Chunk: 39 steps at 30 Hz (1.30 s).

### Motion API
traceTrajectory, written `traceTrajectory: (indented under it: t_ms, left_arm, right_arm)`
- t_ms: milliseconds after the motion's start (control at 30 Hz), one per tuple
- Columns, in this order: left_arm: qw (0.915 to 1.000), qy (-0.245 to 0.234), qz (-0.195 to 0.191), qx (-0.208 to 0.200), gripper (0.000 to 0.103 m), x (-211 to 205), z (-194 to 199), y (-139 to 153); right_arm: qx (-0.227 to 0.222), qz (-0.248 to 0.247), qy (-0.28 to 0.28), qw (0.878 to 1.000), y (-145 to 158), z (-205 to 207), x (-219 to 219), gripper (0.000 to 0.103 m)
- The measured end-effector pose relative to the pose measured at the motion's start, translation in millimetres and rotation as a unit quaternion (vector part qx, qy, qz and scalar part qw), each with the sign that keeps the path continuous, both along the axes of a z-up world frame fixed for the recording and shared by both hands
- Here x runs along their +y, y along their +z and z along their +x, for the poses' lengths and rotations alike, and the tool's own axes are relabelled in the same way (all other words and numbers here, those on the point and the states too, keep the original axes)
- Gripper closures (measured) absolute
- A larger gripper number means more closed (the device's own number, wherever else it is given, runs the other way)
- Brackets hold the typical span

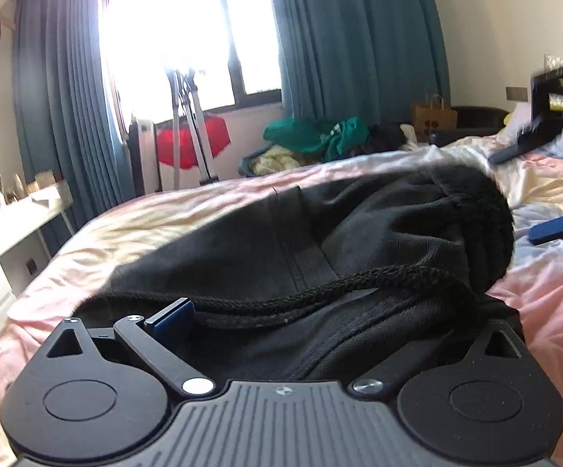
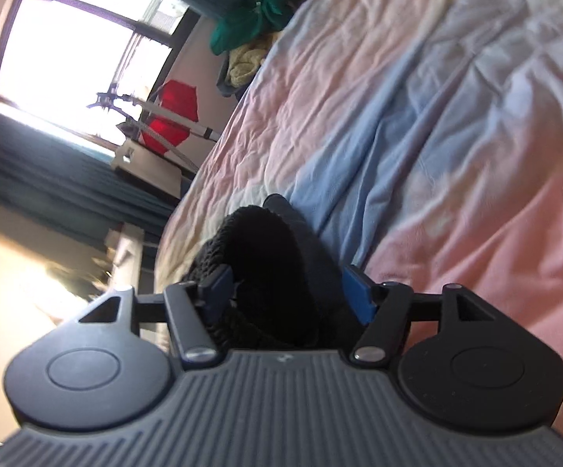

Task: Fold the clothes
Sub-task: 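Fold the waistband with the left gripper toward the right gripper holding the leg cuff, then lay the waistband on the folded pants and open the left gripper while the right gripper holds the cuff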

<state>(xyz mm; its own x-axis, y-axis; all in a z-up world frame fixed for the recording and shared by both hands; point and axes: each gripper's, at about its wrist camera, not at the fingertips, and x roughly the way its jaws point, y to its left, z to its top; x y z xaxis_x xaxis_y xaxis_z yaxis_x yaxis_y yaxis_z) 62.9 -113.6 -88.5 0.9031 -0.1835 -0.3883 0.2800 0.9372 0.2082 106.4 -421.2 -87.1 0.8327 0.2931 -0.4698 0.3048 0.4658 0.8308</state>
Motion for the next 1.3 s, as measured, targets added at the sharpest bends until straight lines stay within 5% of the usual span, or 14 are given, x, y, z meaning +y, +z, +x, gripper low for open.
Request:
traceTrajectory:
  t_ms: [67,267,467,700,900,1133,1200,1300]
  left_arm:
    - [0.9999,-0.013,-0.006,-0.010,0.002,0,-1,1]
    - [0.9977,-0.038,0.011,-0.054,0.000,-13,-9,1]
    - [0.9913,-0.047,0.072,-0.099,0.000,-37,-20,-3]
    - [0.9656,-0.050,0.190,-0.170,0.000,-80,-21,-13]
    - [0.9645,-0.062,0.206,-0.153,0.000,-103,0,-10]
    - [0.9828,-0.064,0.155,-0.076,0.000,-71,5,14]
    - [0.9792,-0.071,0.168,-0.089,0.000,-61,-5,12]
    - [0.9629,-0.085,0.213,-0.141,0.000,-53,-27,1]
  right_arm:
    - [-0.021,0.015,-0.013,1.000,-1,-4,-4,0.018]
    - [-0.040,0.042,-0.015,0.998,-8,5,-4,0.018]
    - [-0.070,0.033,0.012,0.997,-3,14,2,0.018]
    - [-0.064,0.039,0.004,0.997,-8,18,-4,0.018]
    - [-0.059,0.064,-0.035,0.996,-13,11,-24,0.018]
    - [-0.050,0.095,-0.067,0.992,-25,8,-42,0.018]
    - [-0.047,0.100,-0.059,0.992,-27,12,-41,0.018]
    - [-0.054,0.114,-0.008,0.992,-27,20,-31,0.018]
